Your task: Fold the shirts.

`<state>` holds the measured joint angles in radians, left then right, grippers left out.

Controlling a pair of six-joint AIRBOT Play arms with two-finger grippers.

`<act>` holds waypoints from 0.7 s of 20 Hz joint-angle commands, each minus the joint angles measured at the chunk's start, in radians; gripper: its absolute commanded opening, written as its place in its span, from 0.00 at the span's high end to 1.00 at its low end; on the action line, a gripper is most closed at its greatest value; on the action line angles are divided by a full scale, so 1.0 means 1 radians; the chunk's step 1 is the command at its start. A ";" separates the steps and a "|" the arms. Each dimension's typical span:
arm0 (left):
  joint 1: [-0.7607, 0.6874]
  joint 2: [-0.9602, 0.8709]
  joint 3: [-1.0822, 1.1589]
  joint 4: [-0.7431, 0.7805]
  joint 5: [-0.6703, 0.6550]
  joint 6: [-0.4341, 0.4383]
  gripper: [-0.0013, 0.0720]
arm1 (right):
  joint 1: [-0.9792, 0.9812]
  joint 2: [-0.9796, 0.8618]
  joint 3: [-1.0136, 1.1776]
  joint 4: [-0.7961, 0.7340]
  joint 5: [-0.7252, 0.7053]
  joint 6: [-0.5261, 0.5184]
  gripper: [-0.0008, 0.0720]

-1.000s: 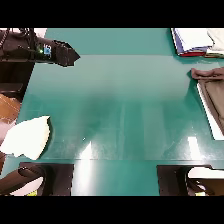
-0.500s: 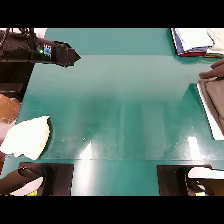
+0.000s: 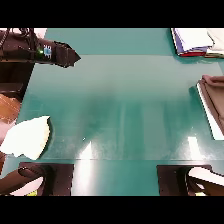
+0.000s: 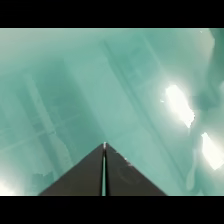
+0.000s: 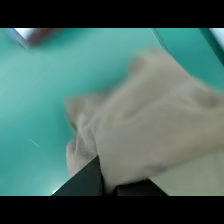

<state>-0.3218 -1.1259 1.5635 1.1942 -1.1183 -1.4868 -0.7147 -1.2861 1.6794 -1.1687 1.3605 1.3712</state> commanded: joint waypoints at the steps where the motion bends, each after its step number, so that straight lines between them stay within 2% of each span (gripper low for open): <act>1: -0.001 0.000 0.000 0.002 -0.005 0.003 0.95 | -0.051 0.069 -0.183 -0.156 0.056 0.001 0.77; 3: -0.001 0.000 0.000 0.002 -0.013 0.003 0.95 | -0.089 0.097 -0.280 -0.168 0.058 0.002 0.17; 4: -0.001 0.000 0.000 0.002 -0.019 0.003 0.95 | -0.114 0.111 -0.314 -0.167 0.057 0.017 0.02; 6: -0.001 0.000 0.000 0.002 -0.024 0.003 0.95 | -0.136 0.137 -0.331 -0.126 0.051 0.026 0.02; 9: -0.001 0.000 0.000 0.002 -0.023 0.002 0.95 | -0.082 0.177 -0.296 0.063 0.004 0.026 0.03; 11: -0.001 0.000 0.000 0.002 -0.016 0.003 0.95 | 0.027 0.190 -0.259 0.158 -0.021 0.026 0.03; 14: 0.000 0.000 0.000 0.032 -0.038 0.002 0.95 | 0.255 0.189 -0.212 0.179 -0.044 0.026 0.03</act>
<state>-0.3218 -1.1259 1.5635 1.2041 -1.1385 -1.4841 -0.6201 -1.1076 1.4345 -1.0630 1.3483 1.3964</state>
